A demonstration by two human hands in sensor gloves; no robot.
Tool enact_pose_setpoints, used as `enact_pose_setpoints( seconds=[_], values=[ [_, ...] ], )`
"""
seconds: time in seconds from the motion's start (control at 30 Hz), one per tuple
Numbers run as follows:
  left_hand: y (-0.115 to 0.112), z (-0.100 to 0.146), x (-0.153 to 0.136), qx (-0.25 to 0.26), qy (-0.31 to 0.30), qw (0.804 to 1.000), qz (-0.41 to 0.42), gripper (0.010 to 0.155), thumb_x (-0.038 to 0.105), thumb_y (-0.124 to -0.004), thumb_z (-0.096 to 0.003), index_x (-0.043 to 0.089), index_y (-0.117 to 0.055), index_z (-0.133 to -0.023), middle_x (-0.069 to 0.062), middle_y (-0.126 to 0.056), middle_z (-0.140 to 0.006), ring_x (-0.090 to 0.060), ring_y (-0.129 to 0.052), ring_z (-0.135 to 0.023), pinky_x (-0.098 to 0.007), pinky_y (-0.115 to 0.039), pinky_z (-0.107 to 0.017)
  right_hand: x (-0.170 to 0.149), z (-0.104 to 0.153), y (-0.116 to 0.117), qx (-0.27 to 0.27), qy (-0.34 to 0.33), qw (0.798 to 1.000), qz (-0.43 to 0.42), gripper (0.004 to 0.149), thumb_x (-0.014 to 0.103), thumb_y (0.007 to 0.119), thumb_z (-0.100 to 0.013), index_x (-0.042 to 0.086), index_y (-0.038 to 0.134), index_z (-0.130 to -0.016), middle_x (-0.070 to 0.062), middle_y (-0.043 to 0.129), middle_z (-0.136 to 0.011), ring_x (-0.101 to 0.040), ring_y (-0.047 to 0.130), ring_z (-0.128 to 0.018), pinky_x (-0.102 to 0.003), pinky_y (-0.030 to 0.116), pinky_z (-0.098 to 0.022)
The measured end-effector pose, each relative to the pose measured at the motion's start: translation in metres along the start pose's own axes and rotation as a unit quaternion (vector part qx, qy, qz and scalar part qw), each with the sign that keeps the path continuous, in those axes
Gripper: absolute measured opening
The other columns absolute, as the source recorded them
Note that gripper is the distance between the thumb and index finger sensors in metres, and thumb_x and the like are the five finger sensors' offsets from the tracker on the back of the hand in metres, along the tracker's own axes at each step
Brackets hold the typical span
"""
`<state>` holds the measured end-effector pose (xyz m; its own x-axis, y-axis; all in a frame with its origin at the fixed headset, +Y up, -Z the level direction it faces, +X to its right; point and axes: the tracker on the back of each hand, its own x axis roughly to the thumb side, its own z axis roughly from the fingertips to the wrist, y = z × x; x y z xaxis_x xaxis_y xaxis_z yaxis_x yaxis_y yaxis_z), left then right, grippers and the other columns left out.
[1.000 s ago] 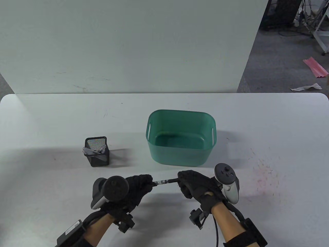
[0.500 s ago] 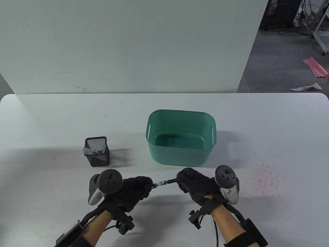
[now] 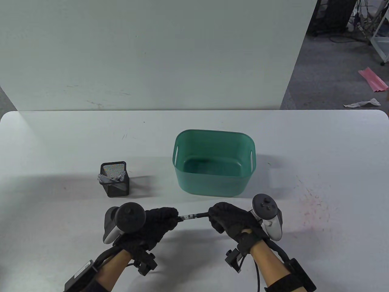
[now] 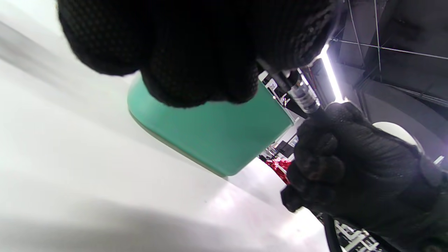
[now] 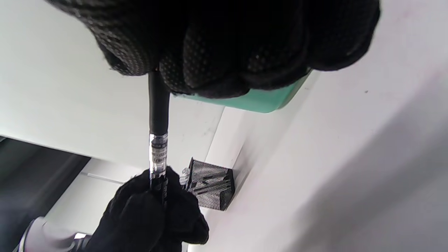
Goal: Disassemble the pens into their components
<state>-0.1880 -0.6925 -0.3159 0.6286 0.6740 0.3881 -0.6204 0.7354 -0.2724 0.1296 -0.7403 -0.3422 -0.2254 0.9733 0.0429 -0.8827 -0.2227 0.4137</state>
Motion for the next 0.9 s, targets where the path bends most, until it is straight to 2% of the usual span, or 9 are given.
enact_pose_setpoints(
  seconds=[0.1, 0.2, 0.27, 0.3, 0.37, 0.43, 0.53, 0.73, 0.9],
  values=[
    [0.002, -0.001, -0.004, 0.002, 0.005, 1.0, 0.009, 0.045, 0.045, -0.08, -0.0516, 0.024, -0.08, -0.091, -0.003, -0.101, -0.073, -0.02, -0.108, -0.054, -0.049, -0.091, -0.048, 0.003, 0.0, 0.0, 0.026, -0.006, 1.0, -0.007, 0.039, 0.038, 0.075, -0.059, 0.011, 0.074, -0.088, -0.015, 0.083, -0.076, -0.035, 0.083, -0.067, -0.062, 0.067, -0.061],
    [0.003, 0.0, -0.006, 0.006, 0.007, 1.0, 0.002, 0.045, 0.045, -0.08, -0.0516, 0.024, -0.079, -0.091, -0.003, -0.101, -0.074, -0.02, -0.107, -0.055, -0.049, -0.09, -0.049, 0.001, 0.001, -0.001, 0.018, -0.007, 1.0, 0.01, 0.041, 0.034, 0.079, -0.058, 0.021, 0.069, -0.095, -0.013, 0.078, -0.089, -0.034, 0.081, -0.078, -0.063, 0.066, -0.063],
    [0.003, 0.001, -0.006, 0.01, 0.008, 1.0, 0.003, 0.045, 0.046, -0.079, -0.0517, 0.025, -0.079, -0.092, -0.003, -0.101, -0.074, -0.02, -0.107, -0.055, -0.049, -0.09, -0.049, 0.002, 0.002, -0.001, 0.009, 0.003, 1.0, -0.002, 0.051, 0.04, 0.081, -0.058, 0.022, 0.065, -0.103, -0.014, 0.077, -0.092, -0.037, 0.08, -0.08, -0.064, 0.066, -0.062],
    [0.003, 0.001, -0.006, 0.009, 0.009, 1.0, 0.008, 0.045, 0.046, -0.079, -0.0518, 0.025, -0.078, -0.092, -0.003, -0.1, -0.074, -0.02, -0.107, -0.056, -0.049, -0.09, -0.049, 0.001, 0.003, -0.001, 0.006, 0.004, 1.0, 0.01, 0.058, 0.049, 0.078, -0.059, 0.019, 0.061, -0.106, -0.014, 0.077, -0.093, -0.037, 0.08, -0.08, -0.063, 0.067, -0.061],
    [0.003, 0.001, -0.004, 0.014, 0.011, 1.0, 0.008, 0.045, 0.046, -0.079, -0.0519, 0.025, -0.078, -0.092, -0.003, -0.1, -0.075, -0.02, -0.107, -0.056, -0.049, -0.09, -0.05, 0.001, 0.004, 0.0, -0.007, 0.016, 0.999, 0.032, 0.061, 0.058, 0.069, -0.06, 0.014, 0.065, -0.102, -0.015, 0.081, -0.087, -0.037, 0.083, -0.074, -0.061, 0.071, -0.058],
    [0.002, 0.001, -0.004, 0.014, 0.01, 1.0, -0.003, 0.045, 0.046, -0.079, -0.052, 0.025, -0.078, -0.092, -0.002, -0.1, -0.076, -0.019, -0.107, -0.057, -0.049, -0.09, -0.05, 0.002, 0.006, 0.003, -0.012, 0.034, 0.999, 0.036, 0.057, 0.057, 0.063, -0.062, 0.011, 0.077, -0.091, -0.014, 0.09, -0.072, -0.034, 0.09, -0.06, -0.058, 0.076, -0.051],
    [0.001, 0.001, -0.004, 0.012, 0.013, 1.0, 0.003, 0.045, 0.046, -0.079, -0.0521, 0.026, -0.078, -0.093, -0.003, -0.1, -0.076, -0.02, -0.106, -0.057, -0.049, -0.089, -0.05, 0.002, 0.005, 0.005, -0.004, 0.045, 0.999, 0.007, 0.049, 0.053, 0.064, -0.063, 0.011, 0.081, -0.081, -0.009, 0.091, -0.059, -0.029, 0.091, -0.049, -0.055, 0.079, -0.046],
    [0.002, 0.001, -0.005, 0.009, 0.014, 1.0, 0.011, 0.045, 0.045, -0.079, -0.052, 0.025, -0.078, -0.092, -0.003, -0.1, -0.075, -0.02, -0.107, -0.056, -0.049, -0.09, -0.049, 0.01, 0.006, 0.002, -0.012, 0.015, 1.0, -0.002, 0.039, 0.042, 0.074, -0.06, 0.013, 0.08, -0.085, -0.012, 0.089, -0.067, -0.032, 0.089, -0.058, -0.058, 0.075, -0.053],
    [0.002, 0.0, -0.004, 0.008, 0.015, 1.0, 0.01, 0.045, 0.045, -0.079, -0.0521, 0.025, -0.078, -0.093, -0.003, -0.1, -0.075, -0.02, -0.107, -0.056, -0.049, -0.09, -0.049, 0.011, 0.006, 0.001, 0.016, 0.015, 1.0, 0.0, 0.039, 0.037, 0.074, -0.059, 0.011, 0.076, -0.088, -0.013, 0.086, -0.07, -0.033, 0.087, -0.062, -0.06, 0.073, -0.056]
  ],
)
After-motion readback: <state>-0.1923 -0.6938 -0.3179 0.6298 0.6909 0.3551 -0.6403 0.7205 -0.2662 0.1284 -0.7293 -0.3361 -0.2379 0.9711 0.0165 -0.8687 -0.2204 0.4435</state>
